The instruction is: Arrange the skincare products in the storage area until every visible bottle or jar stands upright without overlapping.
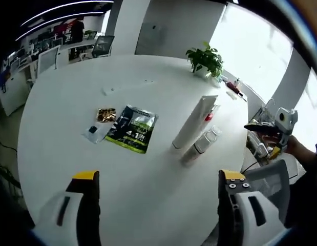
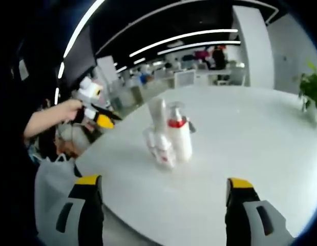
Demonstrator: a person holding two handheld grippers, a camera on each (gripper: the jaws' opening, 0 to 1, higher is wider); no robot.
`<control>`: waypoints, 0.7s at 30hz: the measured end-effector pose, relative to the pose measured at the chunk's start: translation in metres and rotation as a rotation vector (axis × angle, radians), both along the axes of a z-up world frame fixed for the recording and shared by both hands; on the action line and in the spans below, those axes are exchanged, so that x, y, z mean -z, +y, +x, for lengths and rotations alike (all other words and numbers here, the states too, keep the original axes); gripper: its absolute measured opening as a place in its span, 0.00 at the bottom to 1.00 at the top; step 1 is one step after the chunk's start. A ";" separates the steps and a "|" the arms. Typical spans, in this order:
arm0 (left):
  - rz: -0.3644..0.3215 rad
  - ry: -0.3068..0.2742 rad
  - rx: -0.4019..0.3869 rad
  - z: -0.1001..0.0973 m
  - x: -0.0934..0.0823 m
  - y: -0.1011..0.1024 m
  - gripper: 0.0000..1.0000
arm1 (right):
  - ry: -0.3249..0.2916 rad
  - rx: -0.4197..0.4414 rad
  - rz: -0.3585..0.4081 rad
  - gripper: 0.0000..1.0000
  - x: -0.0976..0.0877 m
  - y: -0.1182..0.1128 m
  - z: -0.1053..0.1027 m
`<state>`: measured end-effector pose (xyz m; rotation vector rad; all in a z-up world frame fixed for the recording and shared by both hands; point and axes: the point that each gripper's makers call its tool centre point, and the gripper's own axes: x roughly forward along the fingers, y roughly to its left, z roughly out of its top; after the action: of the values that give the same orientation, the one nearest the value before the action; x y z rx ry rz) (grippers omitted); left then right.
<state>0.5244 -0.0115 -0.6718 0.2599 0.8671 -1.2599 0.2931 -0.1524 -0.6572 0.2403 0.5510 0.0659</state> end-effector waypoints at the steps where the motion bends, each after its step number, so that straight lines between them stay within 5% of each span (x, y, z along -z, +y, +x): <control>1: 0.005 -0.002 0.004 0.002 0.002 -0.001 0.90 | 0.002 0.001 0.000 0.98 0.001 0.000 0.000; 21: 0.042 -0.031 0.068 0.041 0.039 -0.041 0.86 | 0.031 0.007 0.021 0.98 0.015 -0.003 0.007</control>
<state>0.5651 -0.0527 -0.7112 0.3437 0.8649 -1.2987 0.3004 -0.1552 -0.6727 0.2640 0.5807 0.0618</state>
